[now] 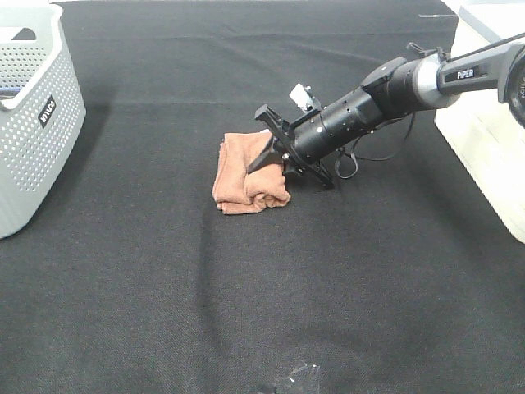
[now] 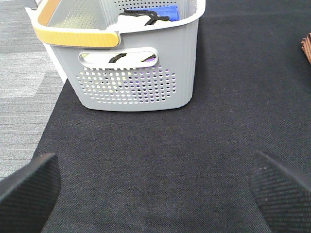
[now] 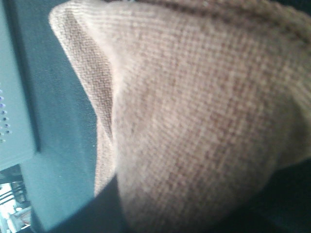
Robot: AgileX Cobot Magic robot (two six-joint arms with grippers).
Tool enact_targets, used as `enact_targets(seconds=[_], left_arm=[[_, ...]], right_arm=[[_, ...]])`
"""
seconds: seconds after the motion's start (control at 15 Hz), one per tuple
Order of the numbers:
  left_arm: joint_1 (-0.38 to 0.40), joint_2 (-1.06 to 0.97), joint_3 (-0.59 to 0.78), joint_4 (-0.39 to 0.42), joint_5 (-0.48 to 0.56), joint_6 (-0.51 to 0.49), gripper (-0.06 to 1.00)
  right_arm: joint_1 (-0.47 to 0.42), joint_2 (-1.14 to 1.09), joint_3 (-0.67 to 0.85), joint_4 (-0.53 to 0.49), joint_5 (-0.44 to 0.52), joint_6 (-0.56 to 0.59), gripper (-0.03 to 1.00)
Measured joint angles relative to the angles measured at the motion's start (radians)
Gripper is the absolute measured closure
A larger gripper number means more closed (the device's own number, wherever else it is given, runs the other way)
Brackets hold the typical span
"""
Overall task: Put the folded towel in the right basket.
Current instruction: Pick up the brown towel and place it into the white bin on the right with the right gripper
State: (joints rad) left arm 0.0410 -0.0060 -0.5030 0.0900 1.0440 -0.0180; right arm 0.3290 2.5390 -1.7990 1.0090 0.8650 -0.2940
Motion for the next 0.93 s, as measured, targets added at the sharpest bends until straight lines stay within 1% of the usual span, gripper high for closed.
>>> enact_targets(seconds=[0.13,0.27,0.4,0.53,0.6,0.67,0.73,0.8,0.93], left_arm=[[0.000,0.000,0.000,0.000,0.000,0.000,-0.04],[0.000,0.000,0.000,0.000,0.000,0.000,-0.04],[0.000,0.000,0.000,0.000,0.000,0.000,-0.04],[0.000,0.000,0.000,0.000,0.000,0.000,-0.04],[0.000,0.000,0.000,0.000,0.000,0.000,-0.04],[0.000,0.000,0.000,0.000,0.000,0.000,-0.04],[0.000,0.000,0.000,0.000,0.000,0.000,-0.04],[0.000,0.000,0.000,0.000,0.000,0.000,-0.04],[0.000,0.000,0.000,0.000,0.000,0.000,-0.04]], right_arm=[[0.000,-0.007,-0.001,-0.009,-0.003,0.000,0.76],[0.000,-0.022,-0.019,-0.050,0.008,0.000,0.76],[0.000,-0.063,-0.075,-0.088,0.078,0.008,0.76],[0.001,-0.140,-0.174,-0.137,0.149,0.032,0.76],[0.001,-0.179,-0.226,-0.197,0.177,0.052,0.76],[0.001,-0.223,-0.306,-0.329,0.245,0.113,0.76],[0.001,-0.241,-0.368,-0.437,0.302,0.141,0.76],[0.001,-0.257,-0.425,-0.535,0.335,0.159,0.76],[-0.002,-0.325,-0.495,-0.728,0.342,0.166,0.76]])
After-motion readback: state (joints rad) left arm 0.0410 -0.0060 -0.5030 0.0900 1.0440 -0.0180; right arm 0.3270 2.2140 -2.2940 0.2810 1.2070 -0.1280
